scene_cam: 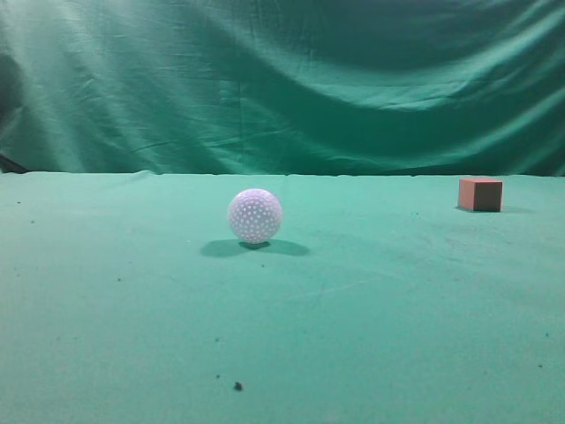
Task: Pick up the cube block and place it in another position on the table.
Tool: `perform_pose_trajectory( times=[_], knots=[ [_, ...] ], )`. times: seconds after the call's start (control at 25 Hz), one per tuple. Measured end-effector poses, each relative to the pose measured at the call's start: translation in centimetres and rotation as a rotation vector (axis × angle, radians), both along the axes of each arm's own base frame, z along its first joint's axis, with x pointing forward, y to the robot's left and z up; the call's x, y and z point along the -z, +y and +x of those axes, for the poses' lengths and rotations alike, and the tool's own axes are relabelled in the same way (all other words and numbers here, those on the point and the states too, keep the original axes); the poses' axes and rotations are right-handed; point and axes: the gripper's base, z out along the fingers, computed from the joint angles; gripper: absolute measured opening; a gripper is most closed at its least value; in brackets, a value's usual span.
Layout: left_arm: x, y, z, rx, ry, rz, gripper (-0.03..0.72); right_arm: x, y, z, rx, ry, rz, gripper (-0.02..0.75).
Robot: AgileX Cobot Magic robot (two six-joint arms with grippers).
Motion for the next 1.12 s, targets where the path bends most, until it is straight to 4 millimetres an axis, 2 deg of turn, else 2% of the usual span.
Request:
perform_pose_trajectory(
  times=[0.12,0.4,0.6,1.12],
  knots=[
    [0.0,0.0,0.0,0.0,0.0,0.0,0.262,3.1,-0.4,0.4,0.054,-0.022,-0.03,0.0],
    [0.0,0.0,0.0,0.0,0.0,0.0,0.262,10.3,-1.1,-0.8,0.209,-0.106,0.025,0.0],
    [0.0,0.0,0.0,0.0,0.0,0.0,0.262,14.3,-1.2,-0.6,0.264,-0.045,0.073,0.0],
    [0.0,0.0,0.0,0.0,0.0,0.0,0.262,14.0,-1.2,-0.4,0.265,-0.086,0.097,0.0]
  ],
)
